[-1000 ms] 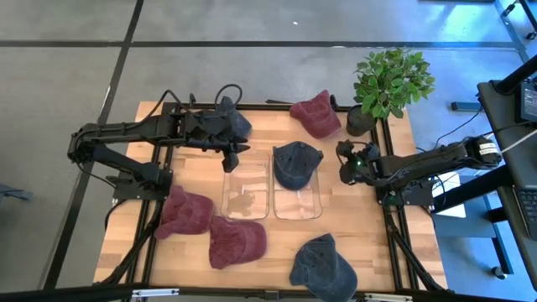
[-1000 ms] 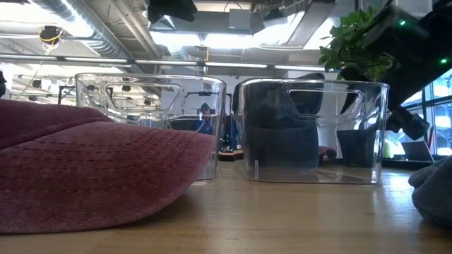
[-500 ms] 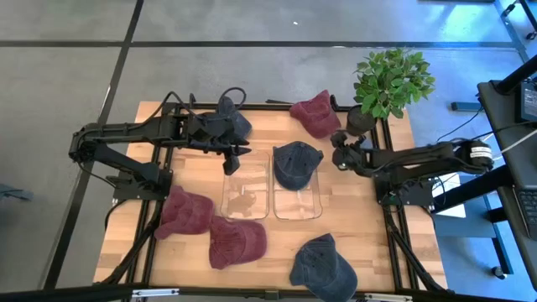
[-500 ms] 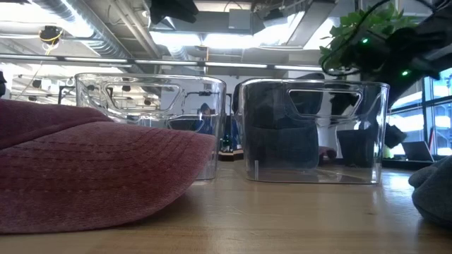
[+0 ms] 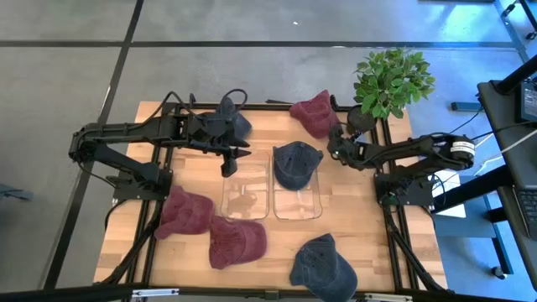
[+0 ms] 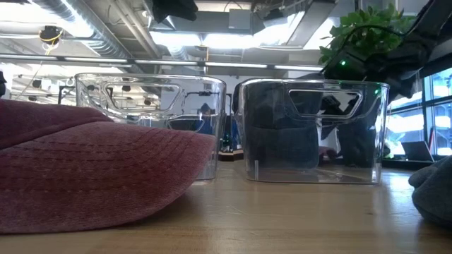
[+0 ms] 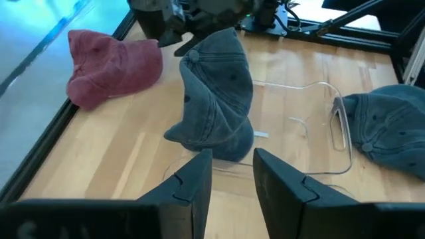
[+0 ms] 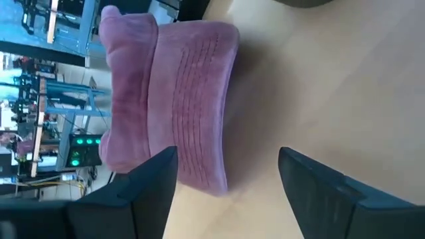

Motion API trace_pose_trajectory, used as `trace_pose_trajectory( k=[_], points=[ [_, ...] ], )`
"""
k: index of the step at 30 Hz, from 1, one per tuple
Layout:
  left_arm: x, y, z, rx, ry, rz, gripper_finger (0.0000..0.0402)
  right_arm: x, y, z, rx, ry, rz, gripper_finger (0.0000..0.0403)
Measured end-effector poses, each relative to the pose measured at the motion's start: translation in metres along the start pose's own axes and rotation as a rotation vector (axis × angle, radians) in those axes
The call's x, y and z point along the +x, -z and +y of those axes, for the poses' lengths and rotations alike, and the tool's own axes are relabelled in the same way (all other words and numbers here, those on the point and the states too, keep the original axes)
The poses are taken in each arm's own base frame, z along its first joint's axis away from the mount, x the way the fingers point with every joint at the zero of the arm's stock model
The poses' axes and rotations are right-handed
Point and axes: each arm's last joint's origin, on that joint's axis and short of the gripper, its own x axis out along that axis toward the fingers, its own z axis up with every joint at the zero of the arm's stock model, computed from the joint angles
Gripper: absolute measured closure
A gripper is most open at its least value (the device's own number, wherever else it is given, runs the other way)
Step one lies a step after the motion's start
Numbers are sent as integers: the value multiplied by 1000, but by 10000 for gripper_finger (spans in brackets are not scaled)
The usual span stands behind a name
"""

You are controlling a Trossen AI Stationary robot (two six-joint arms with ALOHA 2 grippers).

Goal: Pick & Place hat
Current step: Put the top right red cap into the left transparent bin

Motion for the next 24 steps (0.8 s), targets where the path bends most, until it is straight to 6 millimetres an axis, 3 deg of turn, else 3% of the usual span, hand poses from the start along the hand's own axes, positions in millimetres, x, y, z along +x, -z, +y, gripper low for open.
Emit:
trace_pose_trajectory(
  k=[15, 24],
  points=[
    [0, 0, 1, 113, -12, 0, 292, 33, -10, 3, 24, -1, -4, 143],
    [1, -1, 11, 102, -44, 0, 294, 44, -9, 13, 3, -97, 33, 149]
  ],
)
